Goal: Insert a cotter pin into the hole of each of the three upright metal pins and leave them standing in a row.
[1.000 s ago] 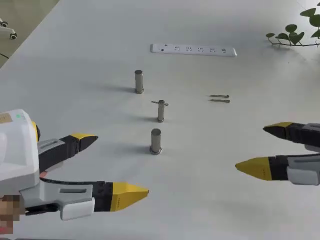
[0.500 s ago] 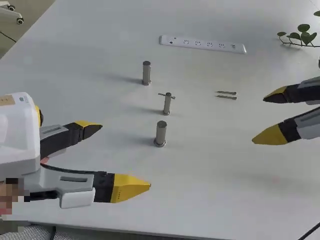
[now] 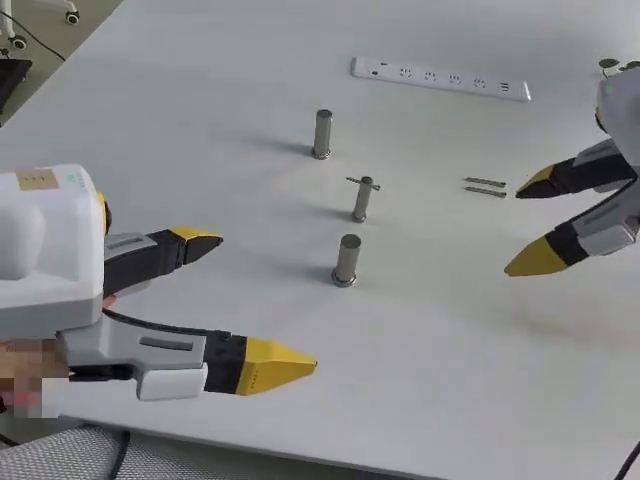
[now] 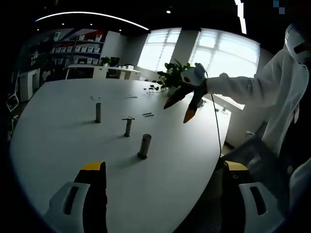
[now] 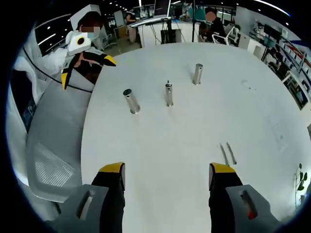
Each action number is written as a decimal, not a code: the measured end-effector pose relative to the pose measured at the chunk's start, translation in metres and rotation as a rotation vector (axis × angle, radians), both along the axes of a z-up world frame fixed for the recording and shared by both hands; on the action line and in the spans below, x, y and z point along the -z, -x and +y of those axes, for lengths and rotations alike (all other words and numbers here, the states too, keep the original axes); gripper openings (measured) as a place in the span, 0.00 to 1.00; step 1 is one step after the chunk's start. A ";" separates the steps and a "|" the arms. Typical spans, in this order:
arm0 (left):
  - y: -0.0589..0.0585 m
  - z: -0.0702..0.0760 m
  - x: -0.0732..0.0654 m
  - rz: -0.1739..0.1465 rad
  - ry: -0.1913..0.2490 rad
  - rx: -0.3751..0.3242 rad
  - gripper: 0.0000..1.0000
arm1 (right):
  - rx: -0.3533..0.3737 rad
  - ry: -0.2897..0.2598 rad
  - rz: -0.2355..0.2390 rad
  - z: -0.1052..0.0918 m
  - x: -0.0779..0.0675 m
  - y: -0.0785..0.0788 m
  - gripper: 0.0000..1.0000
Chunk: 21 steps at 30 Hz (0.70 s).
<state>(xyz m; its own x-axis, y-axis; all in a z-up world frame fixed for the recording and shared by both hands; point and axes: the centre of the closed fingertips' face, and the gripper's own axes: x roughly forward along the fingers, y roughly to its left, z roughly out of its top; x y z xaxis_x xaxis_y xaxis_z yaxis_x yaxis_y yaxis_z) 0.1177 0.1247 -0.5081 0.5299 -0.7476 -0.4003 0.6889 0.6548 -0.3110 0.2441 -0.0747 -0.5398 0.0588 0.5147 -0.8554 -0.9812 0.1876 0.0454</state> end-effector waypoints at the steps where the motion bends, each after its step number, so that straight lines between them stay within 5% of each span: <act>1: 0.000 0.000 0.000 0.001 0.000 -0.001 0.99 | -0.001 0.001 -0.001 0.001 -0.002 -0.003 0.67; 12: -0.002 -0.004 0.002 0.004 0.014 0.001 0.99 | -0.065 0.087 -0.026 0.001 -0.015 -0.045 0.62; 17: -0.003 -0.009 0.002 0.006 0.026 0.000 0.99 | -0.103 0.133 -0.002 -0.005 -0.007 -0.069 0.54; 21: -0.002 -0.014 0.003 0.015 0.035 -0.002 0.99 | -0.131 0.161 0.023 -0.003 0.004 -0.071 0.44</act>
<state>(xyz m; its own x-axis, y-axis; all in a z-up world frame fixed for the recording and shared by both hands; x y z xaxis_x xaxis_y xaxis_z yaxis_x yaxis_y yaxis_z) 0.1201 0.1111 -0.5110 0.5254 -0.7606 -0.3813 0.6830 0.6443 -0.3440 0.3153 -0.0772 -0.5441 -0.0206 0.3728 -0.9277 -0.9967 0.0650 0.0482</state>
